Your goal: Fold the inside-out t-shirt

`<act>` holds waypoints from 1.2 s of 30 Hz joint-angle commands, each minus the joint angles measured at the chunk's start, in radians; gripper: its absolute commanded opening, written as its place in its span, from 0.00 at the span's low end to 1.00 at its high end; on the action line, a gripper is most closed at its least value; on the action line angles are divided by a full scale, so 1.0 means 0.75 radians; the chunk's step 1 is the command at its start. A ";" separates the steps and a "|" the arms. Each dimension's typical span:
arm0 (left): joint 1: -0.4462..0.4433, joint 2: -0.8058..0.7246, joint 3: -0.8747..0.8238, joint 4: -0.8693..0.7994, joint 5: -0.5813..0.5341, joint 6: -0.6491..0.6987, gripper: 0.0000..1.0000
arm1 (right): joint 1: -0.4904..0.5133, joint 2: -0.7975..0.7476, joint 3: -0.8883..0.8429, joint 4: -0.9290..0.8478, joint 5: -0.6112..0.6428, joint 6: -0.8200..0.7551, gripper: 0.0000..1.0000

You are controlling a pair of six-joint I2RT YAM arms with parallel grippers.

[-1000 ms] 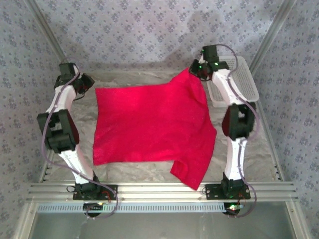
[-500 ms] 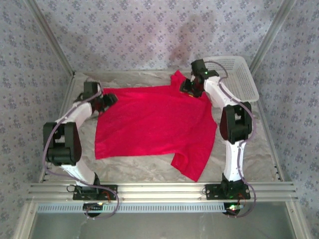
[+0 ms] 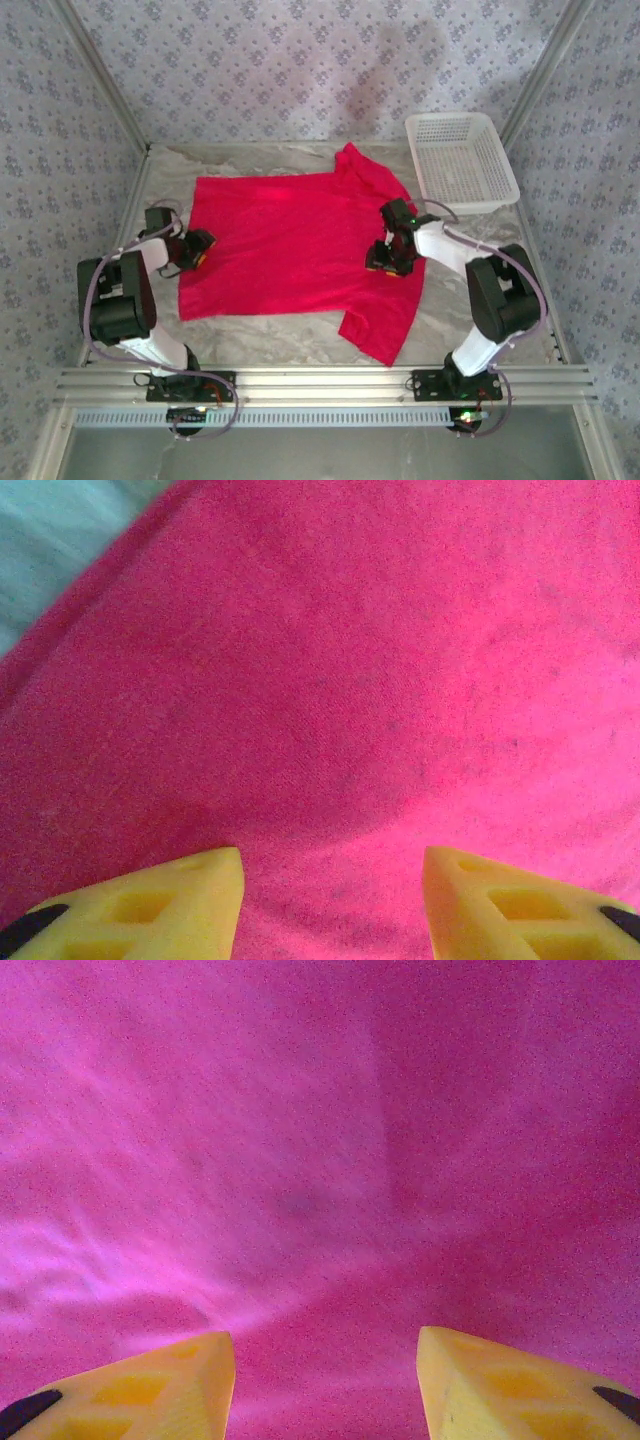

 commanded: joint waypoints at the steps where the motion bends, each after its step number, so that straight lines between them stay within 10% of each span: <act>1: 0.093 0.046 0.046 -0.070 -0.029 0.060 0.50 | 0.006 -0.038 -0.099 0.039 0.016 0.045 0.54; 9: 0.094 -0.162 -0.031 -0.170 -0.090 0.118 0.50 | 0.078 -0.269 -0.292 -0.173 0.107 0.130 0.55; 18: -0.160 -0.316 0.138 -0.300 -0.201 0.173 0.51 | 0.104 -0.501 -0.074 -0.210 0.209 0.167 0.57; 25: -0.403 0.087 0.596 -0.321 -0.152 0.212 0.47 | 0.026 0.074 0.518 0.075 0.223 0.002 0.43; 36: -0.406 0.643 1.053 -0.393 -0.115 0.233 0.47 | -0.161 1.095 1.607 -0.042 0.024 0.149 0.35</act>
